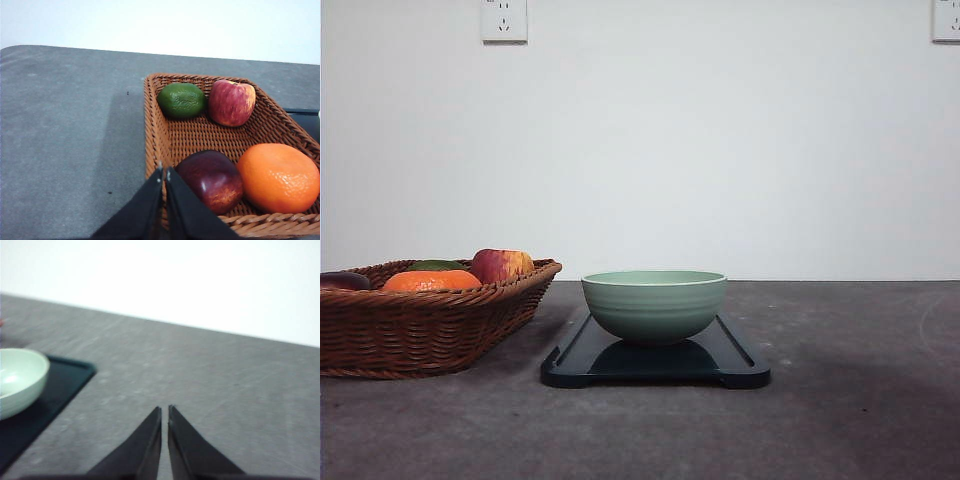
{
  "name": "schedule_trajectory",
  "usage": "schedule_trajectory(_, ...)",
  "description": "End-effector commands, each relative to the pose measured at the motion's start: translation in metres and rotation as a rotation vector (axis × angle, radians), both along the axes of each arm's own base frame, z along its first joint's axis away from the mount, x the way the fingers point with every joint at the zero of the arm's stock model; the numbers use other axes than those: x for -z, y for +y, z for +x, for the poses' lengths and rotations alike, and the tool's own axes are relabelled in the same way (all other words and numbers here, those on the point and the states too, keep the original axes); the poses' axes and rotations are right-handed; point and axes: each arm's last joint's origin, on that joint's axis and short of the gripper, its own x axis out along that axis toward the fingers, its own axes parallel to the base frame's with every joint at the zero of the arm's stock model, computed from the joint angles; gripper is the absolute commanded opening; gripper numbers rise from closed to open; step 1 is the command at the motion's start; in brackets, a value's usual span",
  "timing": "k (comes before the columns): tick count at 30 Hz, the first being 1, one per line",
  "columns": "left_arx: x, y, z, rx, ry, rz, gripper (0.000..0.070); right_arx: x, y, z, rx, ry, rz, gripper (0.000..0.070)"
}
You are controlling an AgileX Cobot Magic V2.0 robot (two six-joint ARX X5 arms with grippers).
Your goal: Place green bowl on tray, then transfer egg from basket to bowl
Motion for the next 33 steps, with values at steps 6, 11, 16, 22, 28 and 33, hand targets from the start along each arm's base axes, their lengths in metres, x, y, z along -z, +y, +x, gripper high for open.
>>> schedule_trajectory(6, 0.006, 0.0, 0.001, -0.003, 0.008, 0.009, 0.0, 0.008, -0.007, -0.013, 0.058, -0.047, 0.016, 0.0015)
schedule_trajectory(11, 0.006, 0.0, 0.001, -0.002, 0.008, 0.009, 0.0, 0.009, -0.008, -0.016, 0.09, -0.044, 0.016, 0.0015)
schedule_trajectory(16, 0.006, 0.0, 0.001, -0.003, 0.008, 0.009, 0.0, 0.009, -0.008, -0.016, 0.089, -0.039, 0.015, 0.0015)
schedule_trajectory(22, 0.006, 0.0, 0.001, -0.002, 0.008, 0.009, 0.0, 0.007, -0.008, -0.016, 0.089, -0.065, 0.016, 0.0015)
schedule_trajectory(28, 0.006, 0.0, 0.001, -0.002, 0.007, 0.009, 0.0, 0.007, -0.008, -0.016, 0.089, -0.065, 0.017, 0.0015)
schedule_trajectory(33, 0.006, 0.0, 0.001, -0.003, 0.008, 0.009, 0.0, 0.007, -0.008, -0.016, 0.089, -0.065, 0.017, 0.0015)
